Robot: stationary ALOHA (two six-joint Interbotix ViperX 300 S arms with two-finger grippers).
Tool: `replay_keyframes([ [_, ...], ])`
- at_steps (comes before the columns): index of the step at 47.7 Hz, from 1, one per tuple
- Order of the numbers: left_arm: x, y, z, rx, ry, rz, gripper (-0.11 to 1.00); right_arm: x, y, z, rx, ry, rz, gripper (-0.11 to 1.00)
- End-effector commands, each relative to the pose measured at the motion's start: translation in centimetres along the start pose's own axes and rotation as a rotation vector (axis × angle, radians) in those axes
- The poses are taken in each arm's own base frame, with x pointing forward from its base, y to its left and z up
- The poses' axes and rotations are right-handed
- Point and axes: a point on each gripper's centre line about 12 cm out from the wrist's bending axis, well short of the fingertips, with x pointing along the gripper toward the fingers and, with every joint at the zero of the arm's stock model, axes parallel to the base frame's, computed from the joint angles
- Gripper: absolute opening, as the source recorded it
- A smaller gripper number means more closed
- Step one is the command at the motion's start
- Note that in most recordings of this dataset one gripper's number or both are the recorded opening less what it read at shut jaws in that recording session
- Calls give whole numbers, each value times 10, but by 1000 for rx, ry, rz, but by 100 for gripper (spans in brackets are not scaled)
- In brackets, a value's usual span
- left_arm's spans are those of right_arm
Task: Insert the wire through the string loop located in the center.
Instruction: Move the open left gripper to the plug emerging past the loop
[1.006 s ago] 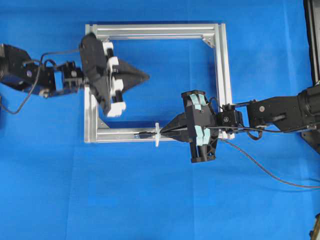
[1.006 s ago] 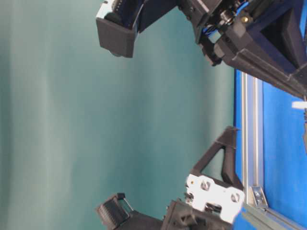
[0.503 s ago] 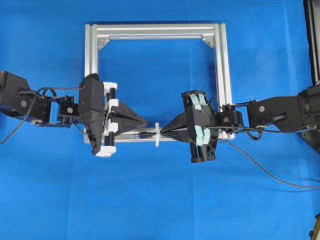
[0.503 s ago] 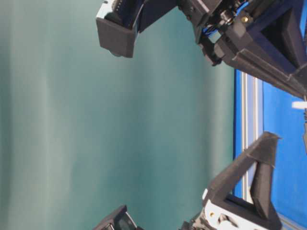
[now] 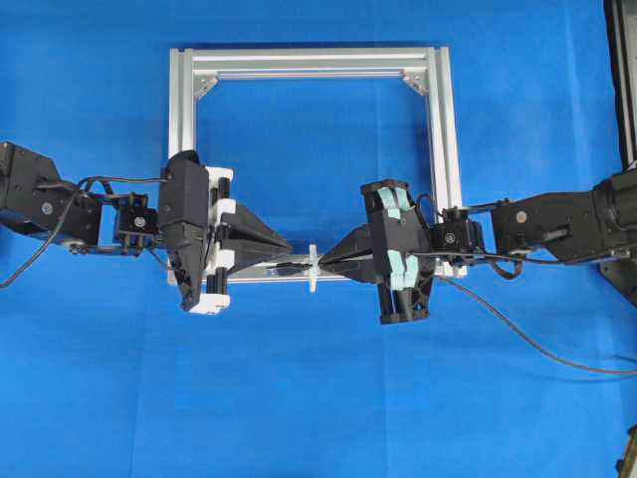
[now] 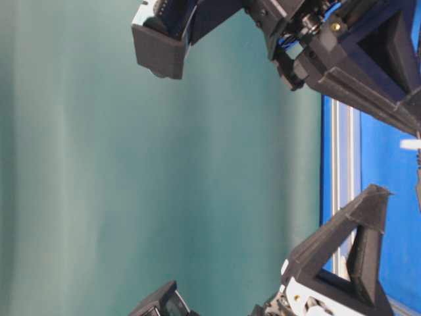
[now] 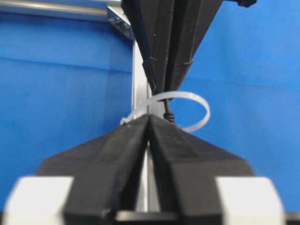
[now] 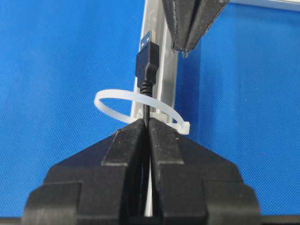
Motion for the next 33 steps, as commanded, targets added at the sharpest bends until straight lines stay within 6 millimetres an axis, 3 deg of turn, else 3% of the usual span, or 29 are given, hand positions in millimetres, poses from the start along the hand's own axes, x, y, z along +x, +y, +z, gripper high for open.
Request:
replay_keyframes([
  [1, -2, -4, 15, 4, -45, -12, 17, -1, 1, 9, 2, -30, 4, -3],
  [10, 0, -3, 16, 2, -48, -11, 73, -1, 1, 9, 2, -30, 4, -3],
  [14, -1, -4, 16, -2, -48, -12, 90, -1, 2, 9, 2, -29, 5, -3],
  [33, 0, -4, 15, -4, -34, -11, 92, -1, 2, 9, 0, -27, 5, -3],
])
